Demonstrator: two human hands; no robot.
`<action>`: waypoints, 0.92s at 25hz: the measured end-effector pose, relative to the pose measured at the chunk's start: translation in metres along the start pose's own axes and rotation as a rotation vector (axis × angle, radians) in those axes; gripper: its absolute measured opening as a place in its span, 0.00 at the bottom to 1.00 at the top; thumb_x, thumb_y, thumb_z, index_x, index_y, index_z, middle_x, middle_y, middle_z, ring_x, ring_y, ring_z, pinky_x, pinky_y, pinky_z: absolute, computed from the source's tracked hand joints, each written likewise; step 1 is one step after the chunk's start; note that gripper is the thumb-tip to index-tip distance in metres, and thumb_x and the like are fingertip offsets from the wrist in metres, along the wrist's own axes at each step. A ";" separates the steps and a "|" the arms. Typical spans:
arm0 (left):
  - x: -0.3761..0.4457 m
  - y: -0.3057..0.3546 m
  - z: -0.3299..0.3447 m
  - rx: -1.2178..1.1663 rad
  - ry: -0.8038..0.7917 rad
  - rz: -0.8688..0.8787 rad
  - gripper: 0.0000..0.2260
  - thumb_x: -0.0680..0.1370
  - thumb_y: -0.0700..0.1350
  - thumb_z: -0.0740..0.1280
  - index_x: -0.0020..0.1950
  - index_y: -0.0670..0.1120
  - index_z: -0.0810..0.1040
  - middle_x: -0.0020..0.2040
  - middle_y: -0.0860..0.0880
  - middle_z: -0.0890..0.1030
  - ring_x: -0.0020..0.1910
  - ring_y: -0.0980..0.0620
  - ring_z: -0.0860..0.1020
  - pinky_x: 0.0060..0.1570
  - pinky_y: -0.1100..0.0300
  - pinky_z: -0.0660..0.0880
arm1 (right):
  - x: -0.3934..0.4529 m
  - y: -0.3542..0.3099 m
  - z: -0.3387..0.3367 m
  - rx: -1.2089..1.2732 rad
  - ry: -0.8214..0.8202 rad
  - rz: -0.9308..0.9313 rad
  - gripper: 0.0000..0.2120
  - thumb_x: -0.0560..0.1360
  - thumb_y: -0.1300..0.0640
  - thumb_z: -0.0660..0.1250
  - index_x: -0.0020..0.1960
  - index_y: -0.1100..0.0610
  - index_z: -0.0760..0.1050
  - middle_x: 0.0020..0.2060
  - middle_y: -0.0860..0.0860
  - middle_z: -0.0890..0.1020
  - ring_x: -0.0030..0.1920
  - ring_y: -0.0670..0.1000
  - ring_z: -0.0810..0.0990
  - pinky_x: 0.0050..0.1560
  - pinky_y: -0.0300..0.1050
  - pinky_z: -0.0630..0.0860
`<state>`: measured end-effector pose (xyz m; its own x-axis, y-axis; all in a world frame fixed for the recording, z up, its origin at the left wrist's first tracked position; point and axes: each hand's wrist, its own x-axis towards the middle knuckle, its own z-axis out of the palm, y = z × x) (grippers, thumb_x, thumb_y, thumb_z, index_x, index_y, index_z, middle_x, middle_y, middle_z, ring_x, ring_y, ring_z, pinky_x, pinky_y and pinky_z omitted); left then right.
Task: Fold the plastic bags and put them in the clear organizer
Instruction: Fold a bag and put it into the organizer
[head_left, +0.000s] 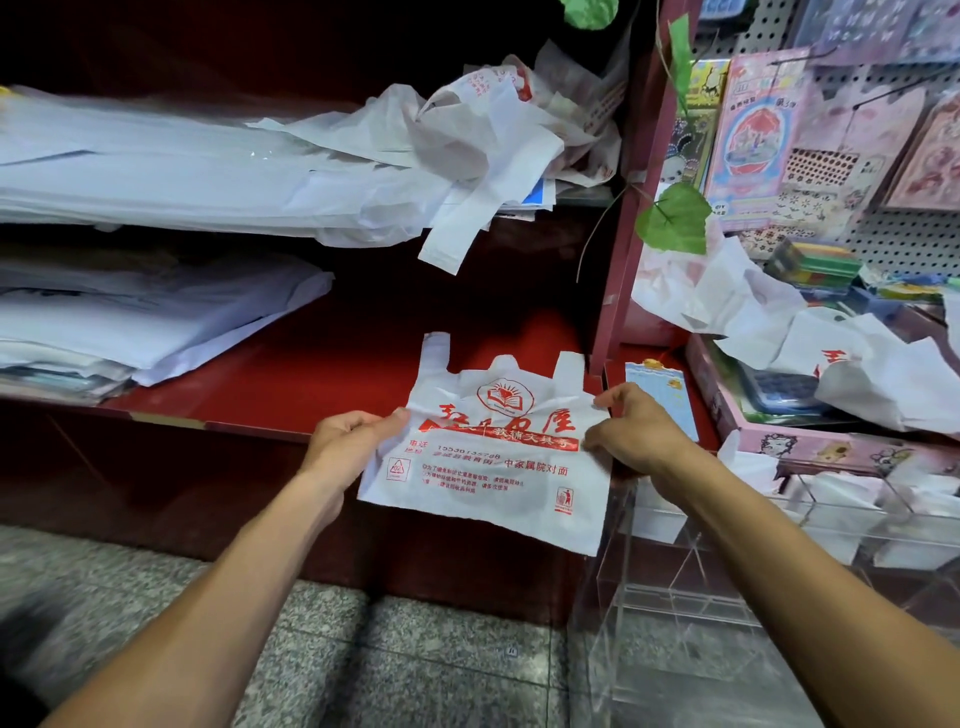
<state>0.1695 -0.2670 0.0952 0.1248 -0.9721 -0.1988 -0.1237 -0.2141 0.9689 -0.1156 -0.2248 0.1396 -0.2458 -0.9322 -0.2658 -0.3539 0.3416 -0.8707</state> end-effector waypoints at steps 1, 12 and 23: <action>-0.002 0.002 0.000 -0.014 -0.020 0.004 0.15 0.72 0.51 0.75 0.45 0.39 0.81 0.41 0.45 0.86 0.41 0.48 0.84 0.47 0.56 0.77 | -0.001 0.001 0.001 -0.021 -0.043 -0.011 0.15 0.76 0.67 0.67 0.59 0.55 0.68 0.46 0.52 0.78 0.39 0.51 0.81 0.24 0.41 0.75; 0.007 0.004 0.001 -0.048 0.266 -0.091 0.09 0.72 0.33 0.69 0.43 0.45 0.74 0.41 0.41 0.80 0.35 0.46 0.78 0.38 0.54 0.79 | 0.000 0.008 0.019 0.032 -0.090 -0.084 0.04 0.78 0.64 0.66 0.47 0.58 0.78 0.40 0.52 0.81 0.35 0.50 0.80 0.26 0.42 0.77; 0.004 0.007 -0.004 -0.022 0.154 0.114 0.12 0.72 0.28 0.67 0.42 0.46 0.77 0.38 0.45 0.82 0.38 0.47 0.79 0.37 0.58 0.73 | 0.003 0.001 0.027 0.213 0.016 0.012 0.06 0.75 0.68 0.69 0.42 0.59 0.76 0.37 0.50 0.81 0.35 0.48 0.80 0.31 0.39 0.75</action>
<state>0.1732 -0.2717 0.1015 0.2605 -0.9633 -0.0649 -0.1242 -0.1001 0.9872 -0.0920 -0.2306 0.1266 -0.2640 -0.9255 -0.2716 -0.1527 0.3181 -0.9357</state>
